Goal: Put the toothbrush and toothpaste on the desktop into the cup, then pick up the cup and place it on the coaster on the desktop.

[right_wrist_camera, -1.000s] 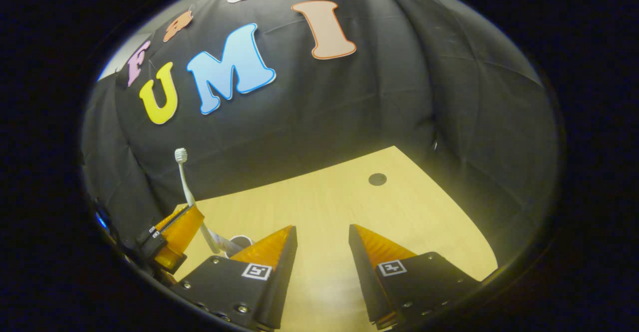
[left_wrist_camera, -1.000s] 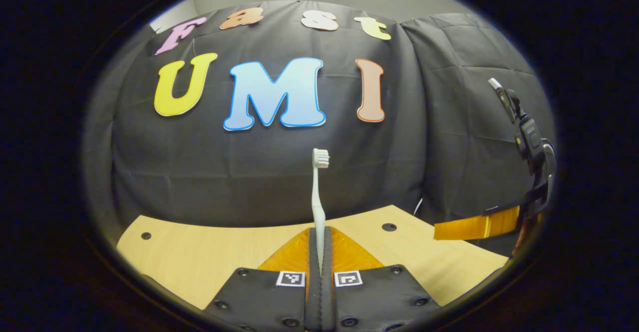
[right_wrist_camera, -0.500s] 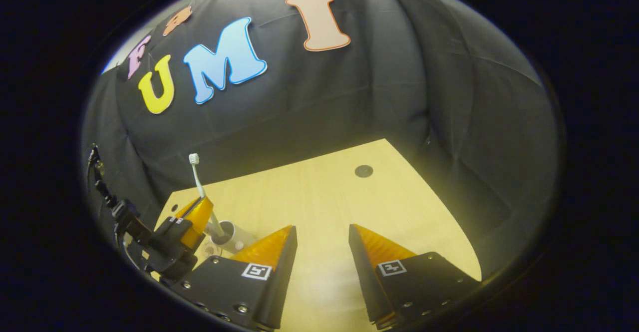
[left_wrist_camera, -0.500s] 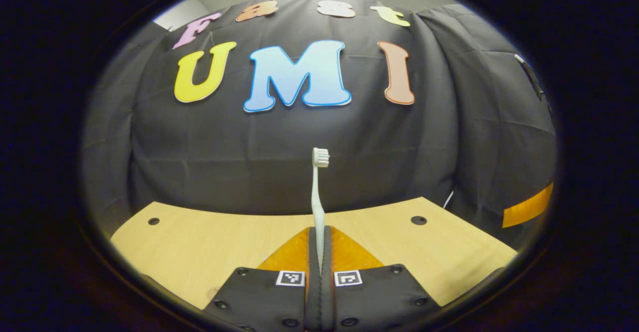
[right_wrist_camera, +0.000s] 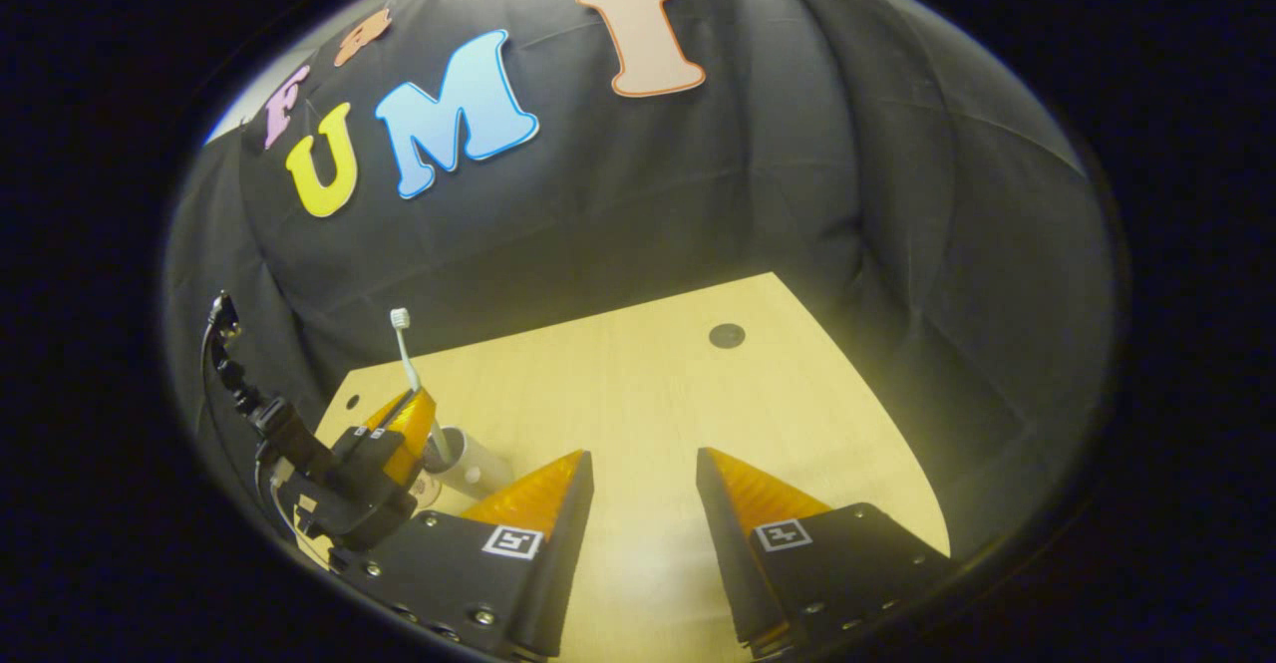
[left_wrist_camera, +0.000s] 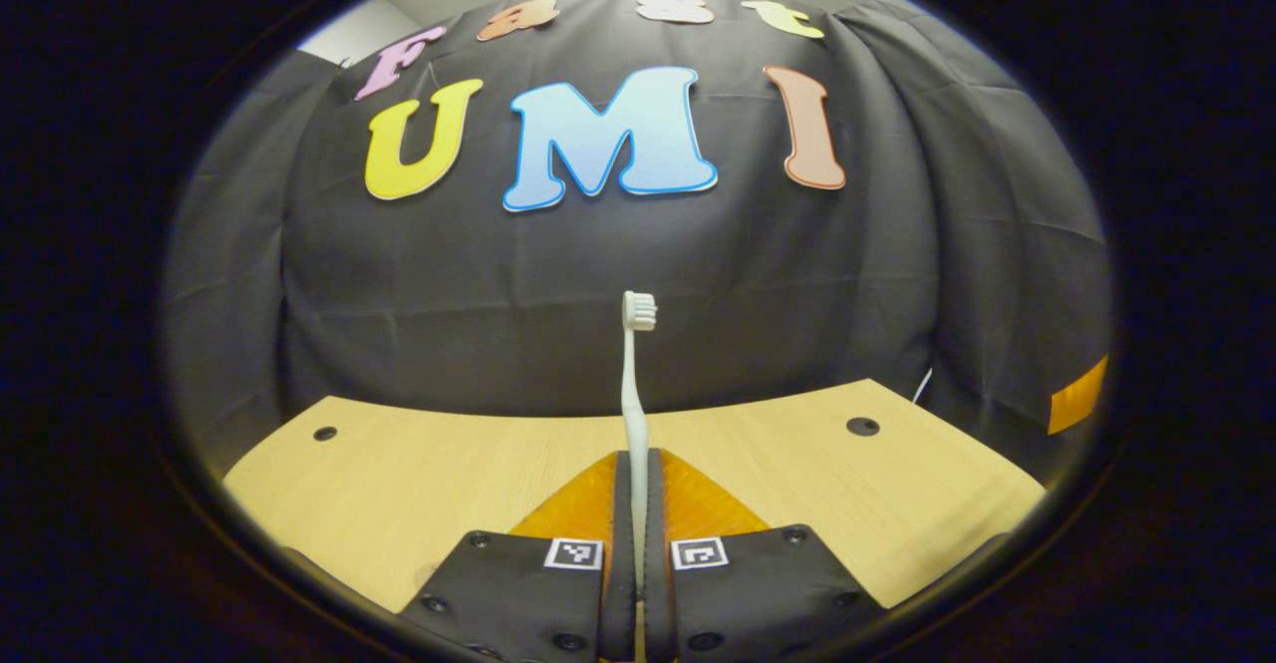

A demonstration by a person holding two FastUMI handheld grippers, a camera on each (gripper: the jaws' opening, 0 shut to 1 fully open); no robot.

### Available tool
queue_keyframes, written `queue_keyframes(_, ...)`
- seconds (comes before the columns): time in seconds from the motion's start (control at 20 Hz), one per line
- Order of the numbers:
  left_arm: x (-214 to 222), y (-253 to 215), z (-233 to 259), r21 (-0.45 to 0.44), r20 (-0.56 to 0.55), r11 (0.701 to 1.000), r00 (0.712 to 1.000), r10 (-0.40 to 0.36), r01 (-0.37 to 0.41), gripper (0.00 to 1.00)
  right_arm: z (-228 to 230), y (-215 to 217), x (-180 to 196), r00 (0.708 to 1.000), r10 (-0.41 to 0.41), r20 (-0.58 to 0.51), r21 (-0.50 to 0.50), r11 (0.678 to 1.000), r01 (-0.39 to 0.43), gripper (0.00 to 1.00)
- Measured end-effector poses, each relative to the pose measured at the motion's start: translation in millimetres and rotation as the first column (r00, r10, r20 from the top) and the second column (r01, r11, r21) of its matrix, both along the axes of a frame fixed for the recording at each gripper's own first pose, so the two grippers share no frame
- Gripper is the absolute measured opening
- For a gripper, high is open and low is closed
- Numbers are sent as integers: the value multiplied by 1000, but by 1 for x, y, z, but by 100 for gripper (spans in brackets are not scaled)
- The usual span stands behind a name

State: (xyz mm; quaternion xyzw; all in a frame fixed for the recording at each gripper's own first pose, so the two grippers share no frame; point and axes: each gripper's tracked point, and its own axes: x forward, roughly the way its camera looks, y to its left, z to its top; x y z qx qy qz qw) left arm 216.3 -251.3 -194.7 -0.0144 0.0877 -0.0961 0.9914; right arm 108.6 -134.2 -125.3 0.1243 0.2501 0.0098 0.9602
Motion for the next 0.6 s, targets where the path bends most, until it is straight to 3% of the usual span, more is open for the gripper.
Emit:
queue_keyframes(0.05, -2, -2, 1, -10, -1, 1000, 1000, -3, 3, 14, 0, -2, -1, 1000, 1, -2, -4, 1000, -1, 62)
queue_keyframes(0.55, -26, 0, 35, -35, 45, 999, 999, -4, 6, 16, 6, 1, -8, 1000, 12, 14, 9, 1000, -12, 62)
queue_keyframes(0.6, -30, 3, 40, -39, 49, 999, 999, -2, 4, 21, 7, 4, -9, 1000, 19, 18, 6, 1000, -19, 62)
